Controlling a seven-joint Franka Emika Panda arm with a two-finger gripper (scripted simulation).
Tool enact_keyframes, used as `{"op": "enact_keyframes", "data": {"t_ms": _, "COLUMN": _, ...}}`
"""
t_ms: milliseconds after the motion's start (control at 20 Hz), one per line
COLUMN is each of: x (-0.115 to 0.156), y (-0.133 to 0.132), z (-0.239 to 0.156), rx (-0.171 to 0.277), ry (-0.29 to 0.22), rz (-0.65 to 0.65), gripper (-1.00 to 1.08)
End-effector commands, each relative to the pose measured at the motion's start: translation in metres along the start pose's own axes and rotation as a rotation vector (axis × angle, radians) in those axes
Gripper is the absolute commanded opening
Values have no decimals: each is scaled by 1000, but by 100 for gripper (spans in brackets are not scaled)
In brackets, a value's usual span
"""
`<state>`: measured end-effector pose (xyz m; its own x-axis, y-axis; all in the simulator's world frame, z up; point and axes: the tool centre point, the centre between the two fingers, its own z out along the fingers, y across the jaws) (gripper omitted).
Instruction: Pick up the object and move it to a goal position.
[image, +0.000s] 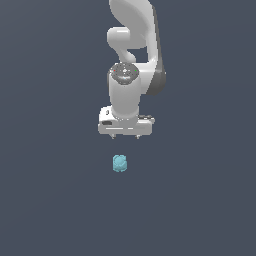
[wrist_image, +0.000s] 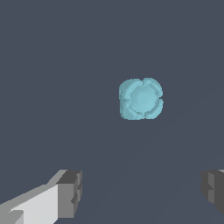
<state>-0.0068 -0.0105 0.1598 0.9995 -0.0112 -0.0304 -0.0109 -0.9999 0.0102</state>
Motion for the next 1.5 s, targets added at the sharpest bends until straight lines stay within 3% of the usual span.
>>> {"op": "enact_keyframes", "data": {"t_ms": 0, "x": 0, "y": 0, "z": 0, "rx": 0, "ry": 0, "rz": 0, "gripper": 100}}
{"op": "enact_keyframes", "data": {"t_ms": 400, "x": 7, "y": -2, "z": -17, "rx": -19, "ry": 33, "rz": -42, "gripper": 100}}
{"op": "enact_keyframes", "data": {"t_ms": 800, "x": 9, "y": -1, "z": -15, "rx": -19, "ry": 33, "rz": -42, "gripper": 100}}
{"op": "enact_keyframes", "data": {"t_ms": 1450, "x": 43, "y": 13, "z": 29, "rx": -5, "ry": 31, "rz": -51, "gripper": 100}}
